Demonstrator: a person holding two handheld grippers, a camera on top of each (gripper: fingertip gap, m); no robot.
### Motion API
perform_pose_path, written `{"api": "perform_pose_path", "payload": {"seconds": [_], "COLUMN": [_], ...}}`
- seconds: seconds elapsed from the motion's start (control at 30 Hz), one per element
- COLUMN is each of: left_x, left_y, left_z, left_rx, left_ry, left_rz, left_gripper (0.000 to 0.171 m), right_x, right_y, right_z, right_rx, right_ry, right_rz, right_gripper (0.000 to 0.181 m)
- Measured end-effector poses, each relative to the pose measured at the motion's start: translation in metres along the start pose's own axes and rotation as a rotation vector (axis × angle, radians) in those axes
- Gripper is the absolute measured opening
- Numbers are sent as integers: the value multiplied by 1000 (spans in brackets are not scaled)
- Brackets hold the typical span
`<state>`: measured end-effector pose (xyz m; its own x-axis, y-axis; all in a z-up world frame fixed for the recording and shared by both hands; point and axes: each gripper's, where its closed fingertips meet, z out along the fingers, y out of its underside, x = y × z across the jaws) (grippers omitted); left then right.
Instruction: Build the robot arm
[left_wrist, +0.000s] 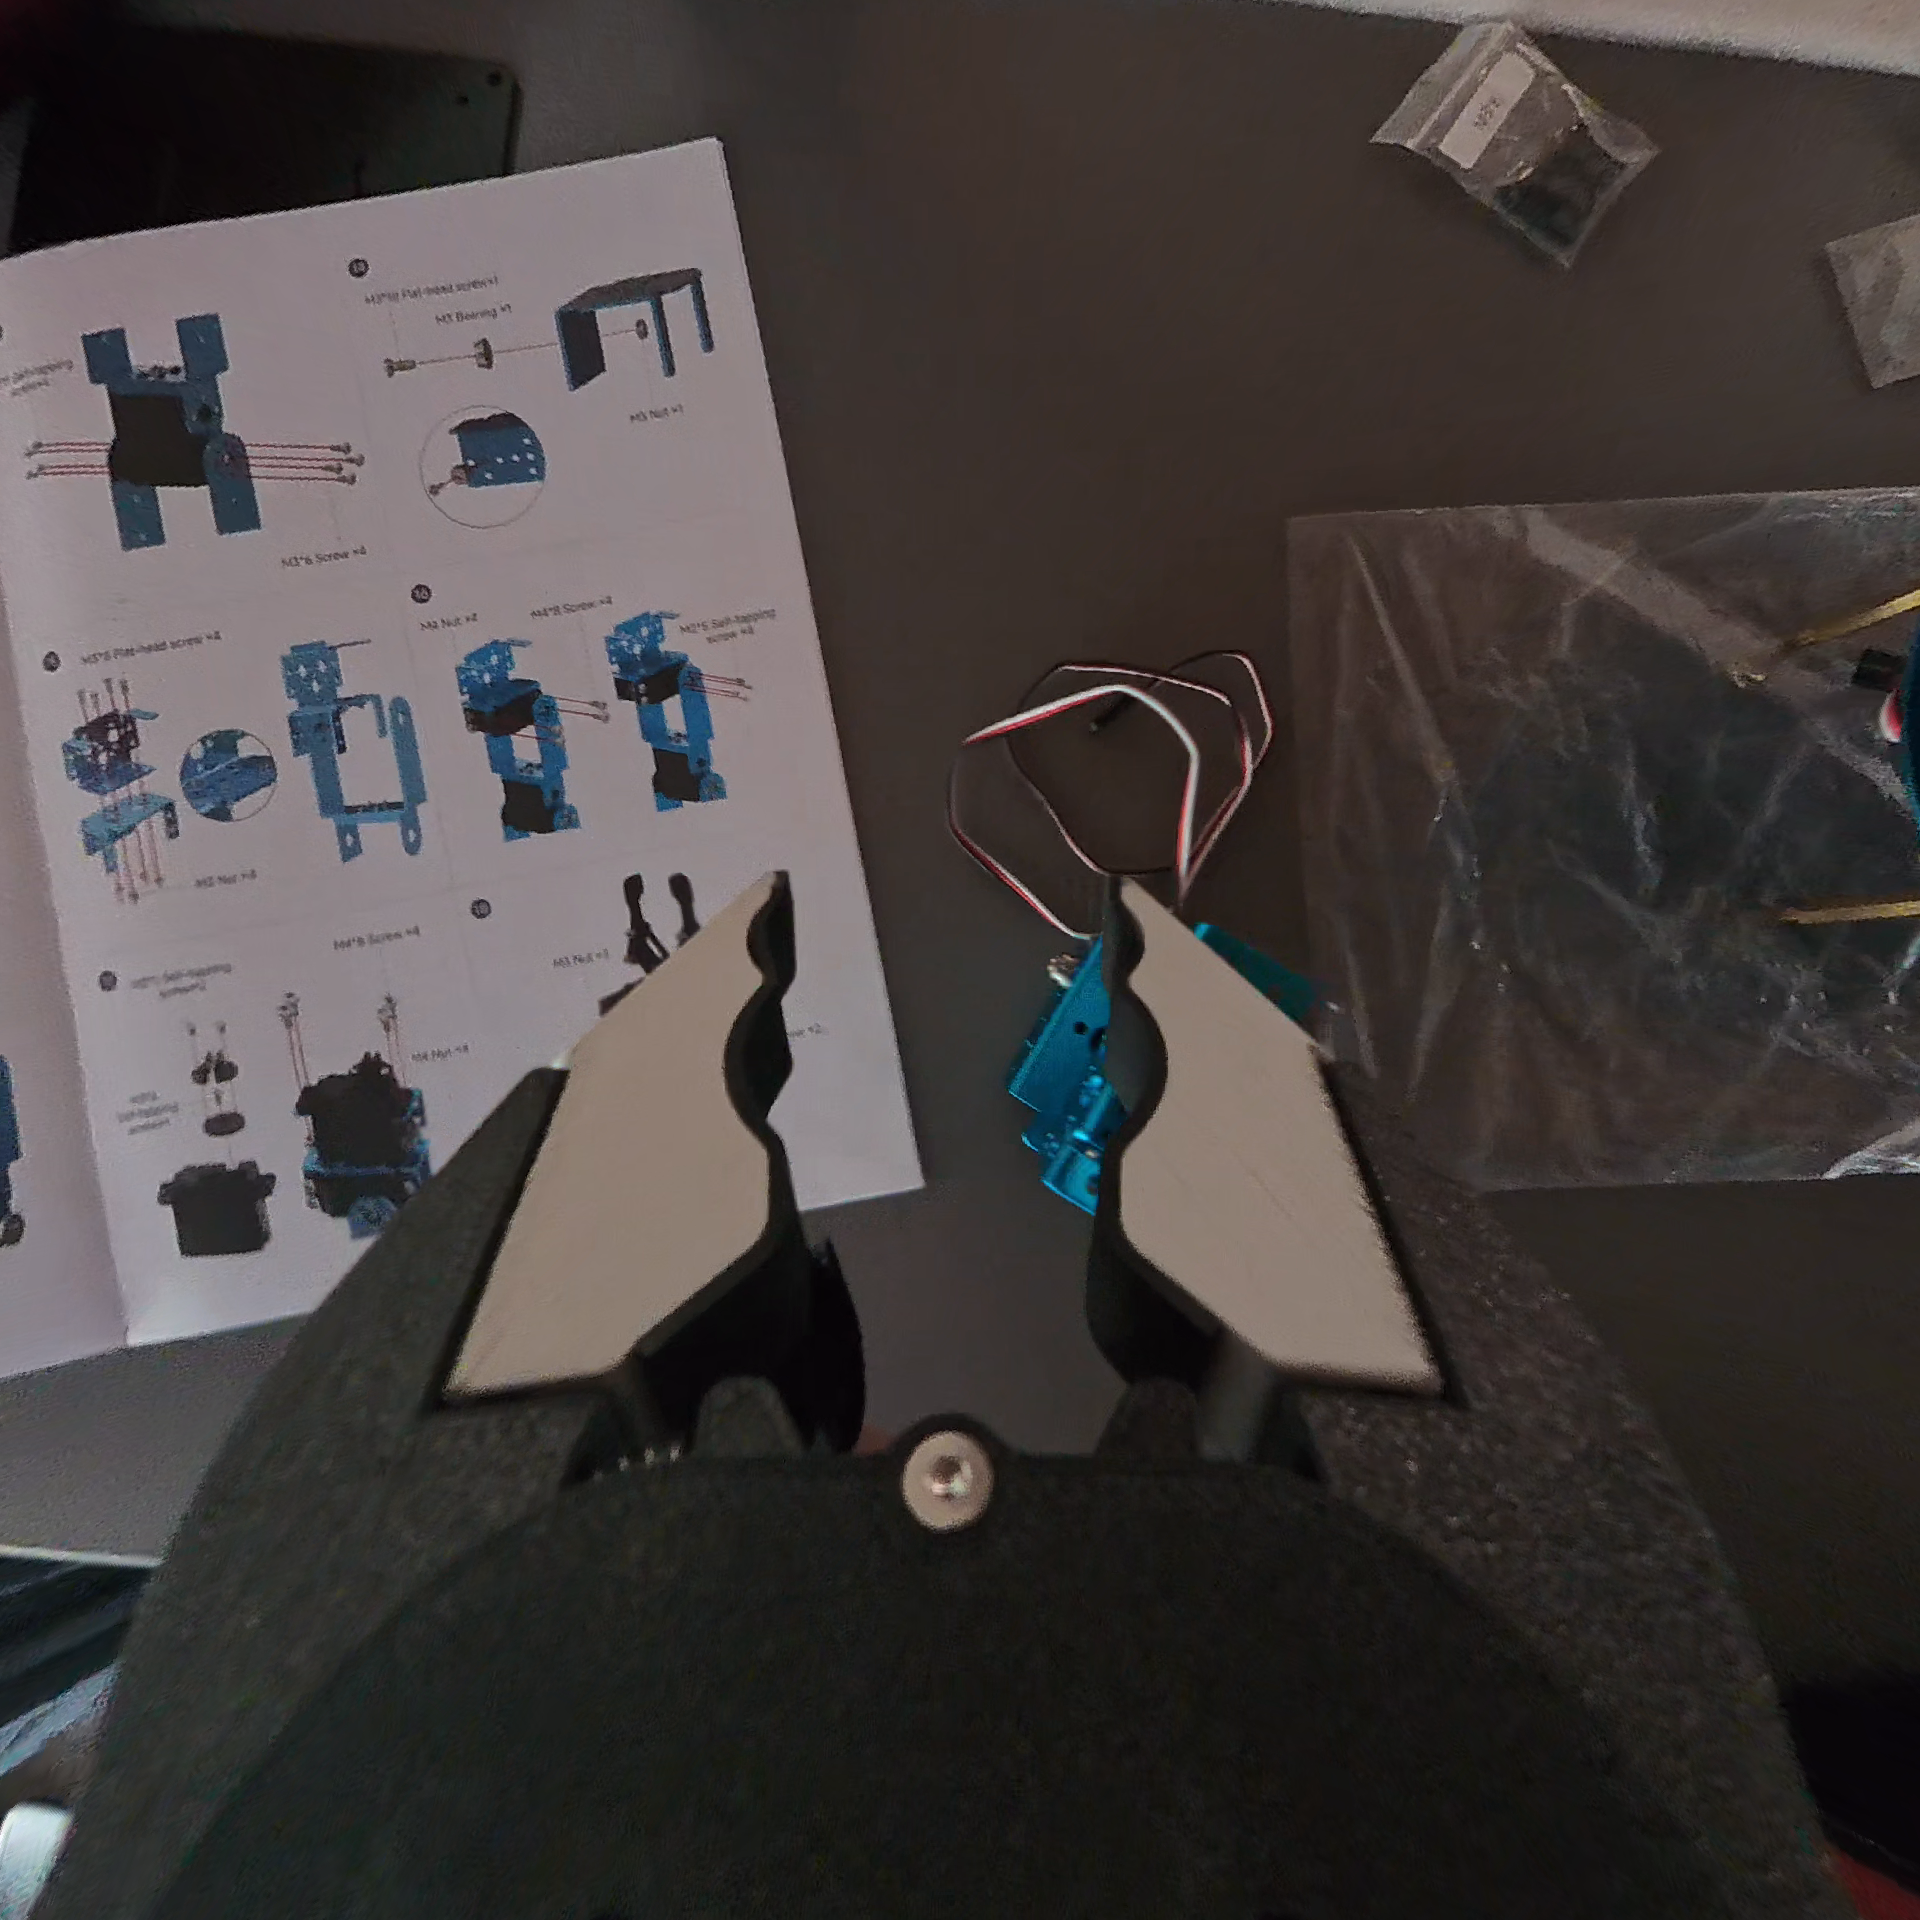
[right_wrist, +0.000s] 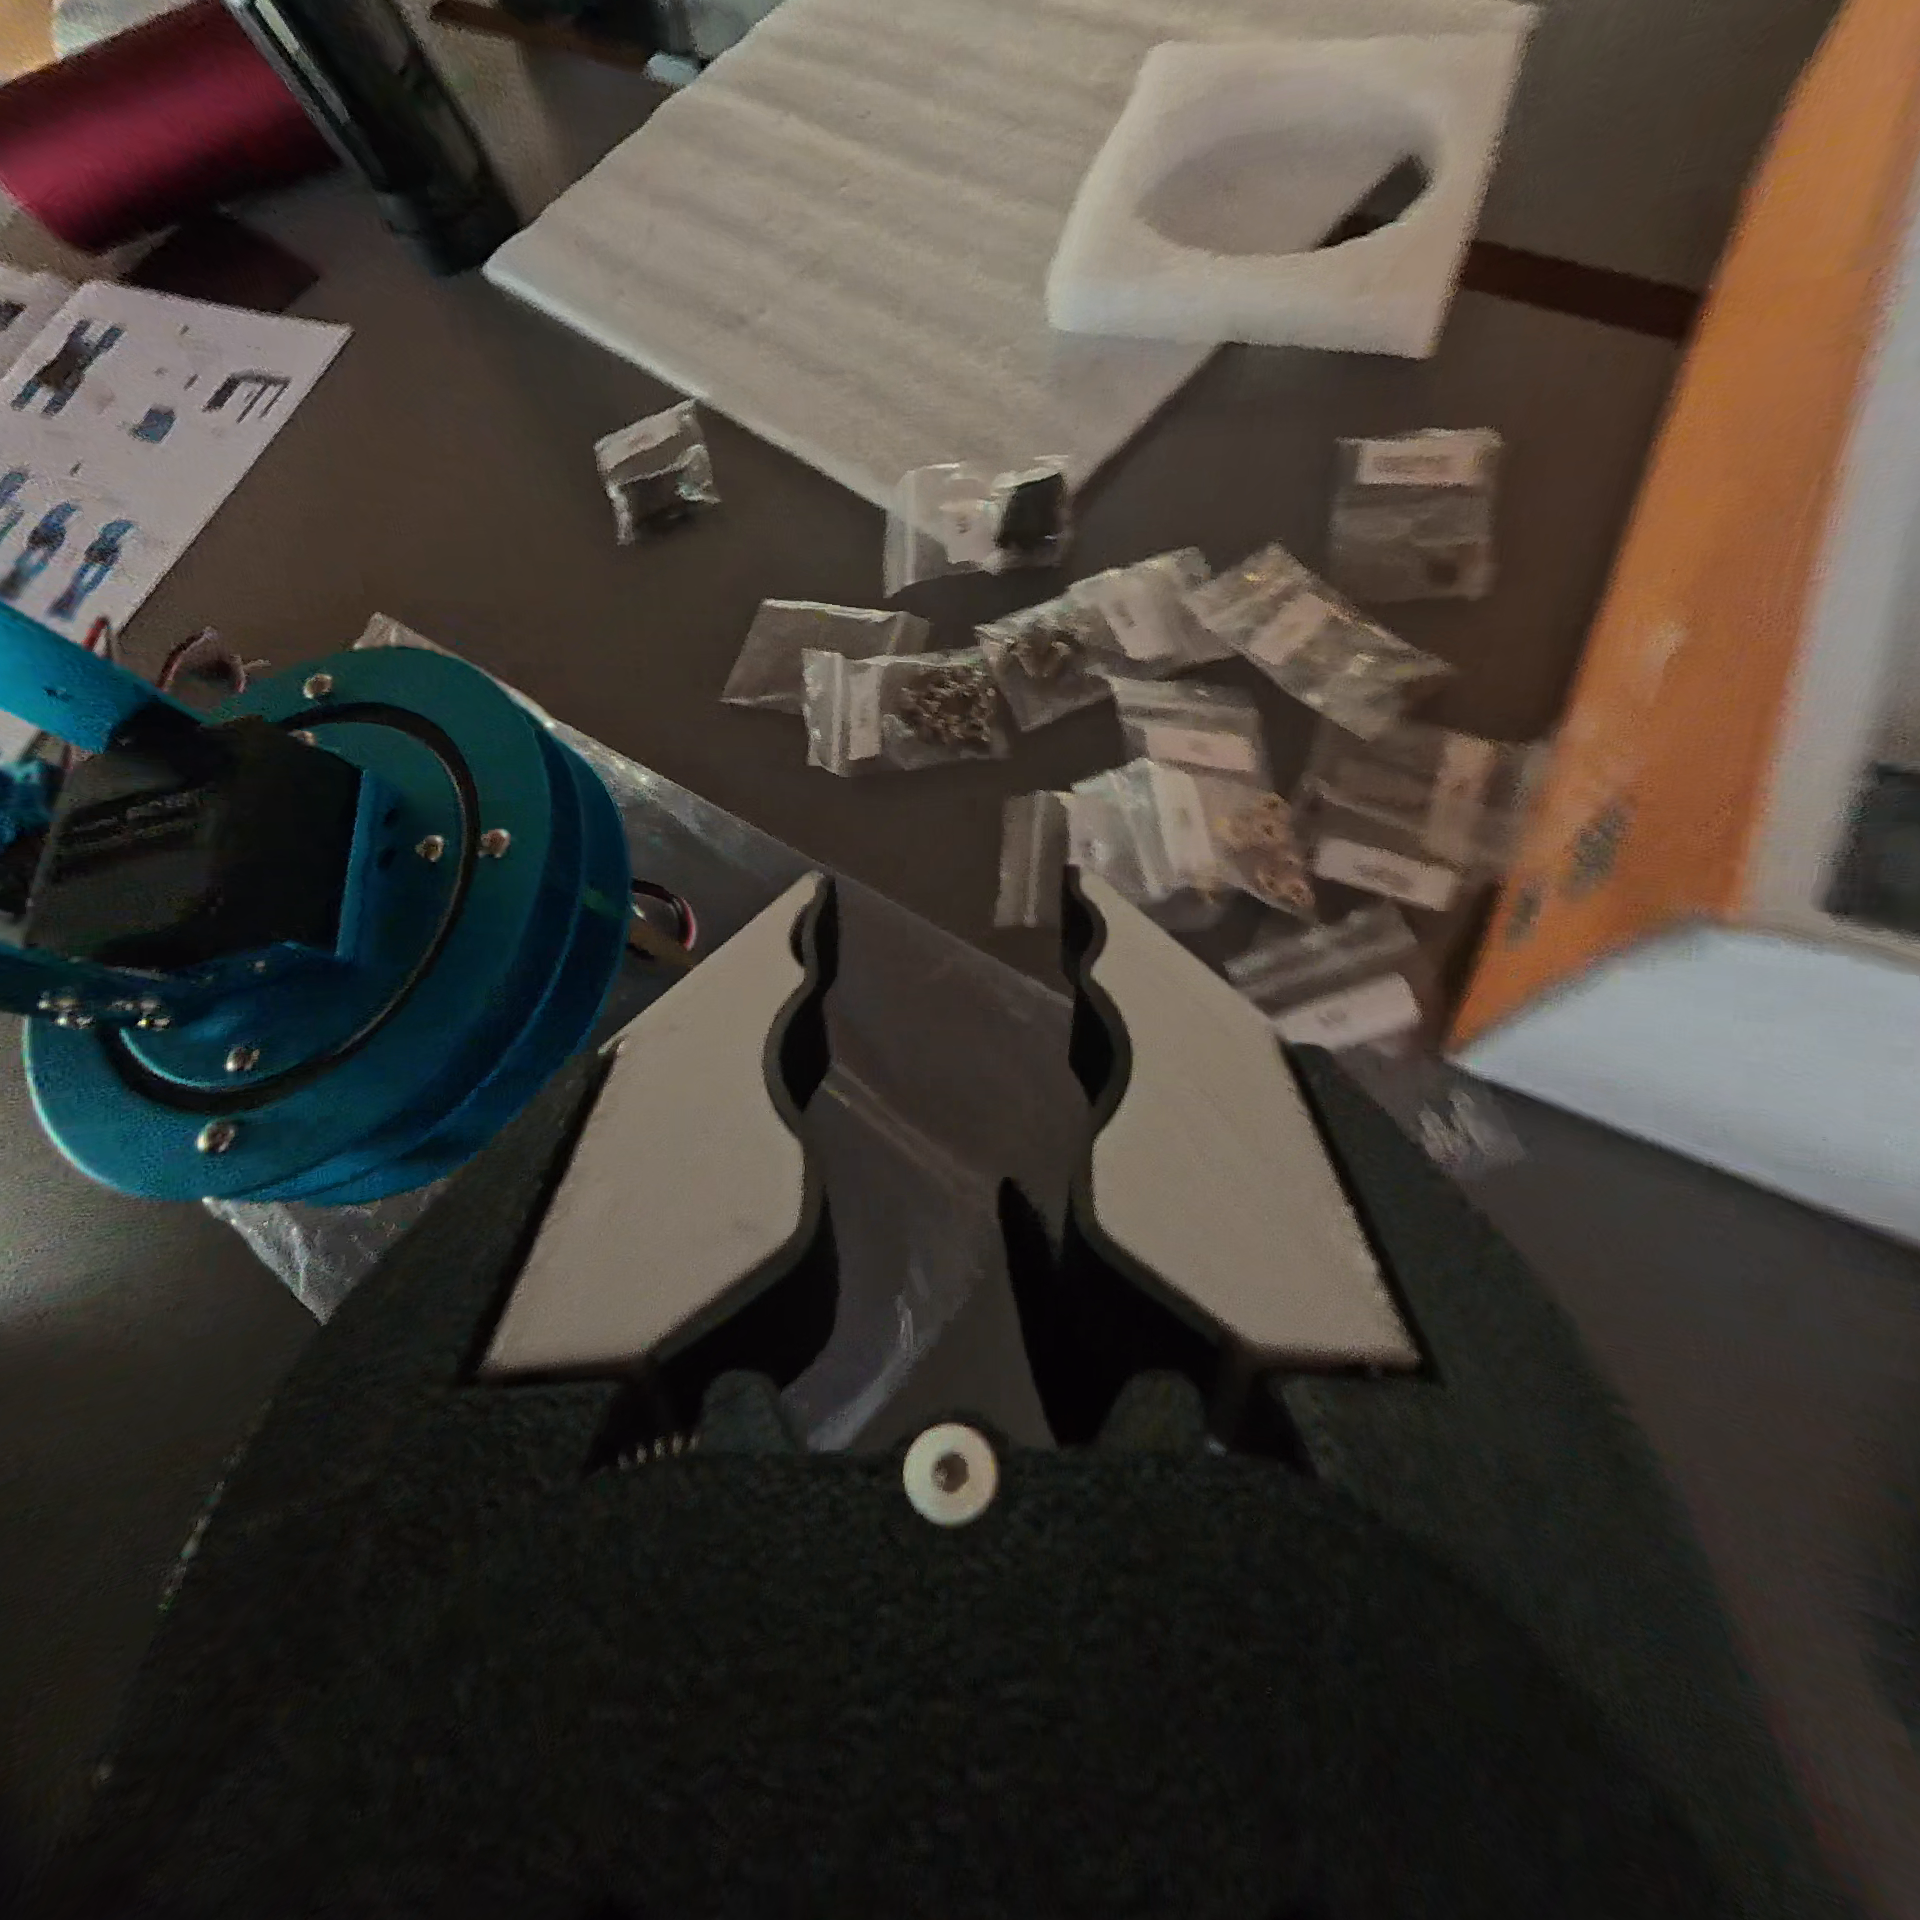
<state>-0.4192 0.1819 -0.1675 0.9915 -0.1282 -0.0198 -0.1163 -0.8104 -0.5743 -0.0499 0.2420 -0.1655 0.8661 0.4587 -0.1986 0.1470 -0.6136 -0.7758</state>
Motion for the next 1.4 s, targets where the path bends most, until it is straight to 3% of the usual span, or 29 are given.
{"api": "perform_pose_path", "payload": {"seconds": [0.27,0.63,0.93,1.2,1.4], "left_x": [14,-7,-17,-19,-20], "left_y": [9,9,11,14,12], "left_z": [-15,-22,-16,-10,-7], "left_rx": [-22,-1,-16,-34,-39], "left_ry": [-66,-118,-130,-123,-125], "left_rz": [-53,-139,-135,-128,-117], "left_gripper": [59,59,59,59,59], "right_x": [-30,-35,-26,18,29], "right_y": [-17,-18,-10,-21,-31], "right_z": [55,71,70,63,68], "right_rx": [-69,-132,-169,-165,-165], "right_ry": [-150,-234,-187,-71,-30], "right_rz": [-148,-123,-160,-175,-207], "right_gripper": [42,40,40,40,39]}}
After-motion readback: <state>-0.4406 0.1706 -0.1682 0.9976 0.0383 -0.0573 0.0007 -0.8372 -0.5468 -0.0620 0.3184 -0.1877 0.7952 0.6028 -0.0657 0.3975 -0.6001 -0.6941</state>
